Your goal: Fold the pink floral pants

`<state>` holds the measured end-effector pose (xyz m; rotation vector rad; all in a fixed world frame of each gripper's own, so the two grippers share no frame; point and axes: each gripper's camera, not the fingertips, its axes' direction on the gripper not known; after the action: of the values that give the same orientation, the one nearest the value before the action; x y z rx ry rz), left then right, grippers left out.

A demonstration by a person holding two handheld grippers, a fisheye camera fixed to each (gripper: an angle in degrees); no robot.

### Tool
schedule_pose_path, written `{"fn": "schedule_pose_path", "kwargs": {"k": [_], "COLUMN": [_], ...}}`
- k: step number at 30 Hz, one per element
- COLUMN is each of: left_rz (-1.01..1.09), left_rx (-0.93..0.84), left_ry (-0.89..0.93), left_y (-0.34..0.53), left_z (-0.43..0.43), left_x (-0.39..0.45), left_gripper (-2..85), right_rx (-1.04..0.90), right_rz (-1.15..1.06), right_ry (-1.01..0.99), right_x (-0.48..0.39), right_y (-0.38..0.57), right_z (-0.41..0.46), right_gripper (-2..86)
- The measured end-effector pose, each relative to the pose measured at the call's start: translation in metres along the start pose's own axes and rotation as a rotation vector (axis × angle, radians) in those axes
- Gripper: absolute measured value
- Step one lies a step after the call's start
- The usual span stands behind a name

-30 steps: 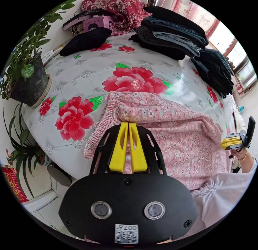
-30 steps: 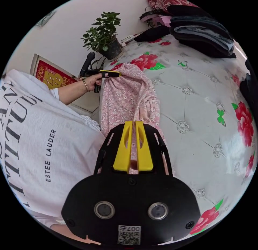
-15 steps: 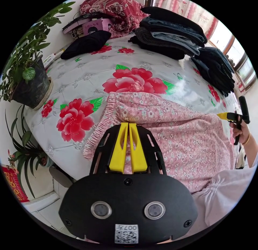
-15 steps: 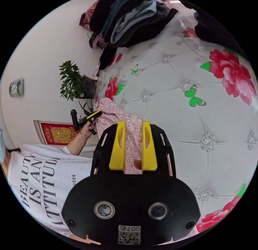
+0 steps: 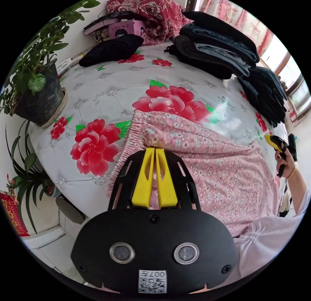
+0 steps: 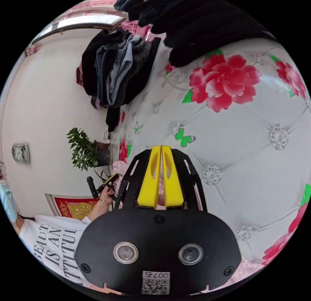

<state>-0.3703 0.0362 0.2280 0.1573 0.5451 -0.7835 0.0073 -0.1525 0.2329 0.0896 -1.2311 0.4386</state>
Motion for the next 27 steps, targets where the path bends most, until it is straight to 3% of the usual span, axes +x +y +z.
{"fn": "schedule_pose_path", "kwargs": {"k": [6, 9, 12, 14, 19, 23, 27], "left_rz": [0.034, 0.188, 0.448, 0.707, 1.186, 1.432, 1.526], "left_rx": [0.083, 0.146, 0.142, 0.076, -0.154, -0.328, -0.448], "left_ry": [-0.025, 0.035, 0.228, 0.425, 0.614, 0.557, 0.523], "left_y": [0.032, 0.038, 0.032, 0.027, 0.046, 0.078, 0.108], "left_z": [-0.015, -0.027, -0.015, 0.014, 0.089, 0.153, 0.190], "left_x": [-0.009, 0.018, 0.076, 0.142, 0.291, 0.379, 0.412], "left_gripper": [3.9, 5.4, 6.2, 7.4, 9.6, 11.1, 11.5], "right_rx": [0.063, 0.094, 0.138, 0.159, 0.271, 0.386, 0.447], "right_rz": [-0.122, -0.093, 0.008, 0.108, 0.293, 0.353, 0.314], "right_ry": [0.044, 0.098, 0.112, 0.091, -0.004, -0.086, -0.110], "right_x": [-0.009, -0.005, 0.009, 0.022, 0.039, 0.037, 0.022], "right_y": [0.081, 0.159, 0.249, 0.317, 0.428, 0.478, 0.484], "right_z": [-0.105, -0.151, -0.187, -0.203, -0.208, -0.194, -0.186], "right_gripper": [2.4, 3.0, 3.3, 3.5, 4.0, 4.4, 4.7]}}
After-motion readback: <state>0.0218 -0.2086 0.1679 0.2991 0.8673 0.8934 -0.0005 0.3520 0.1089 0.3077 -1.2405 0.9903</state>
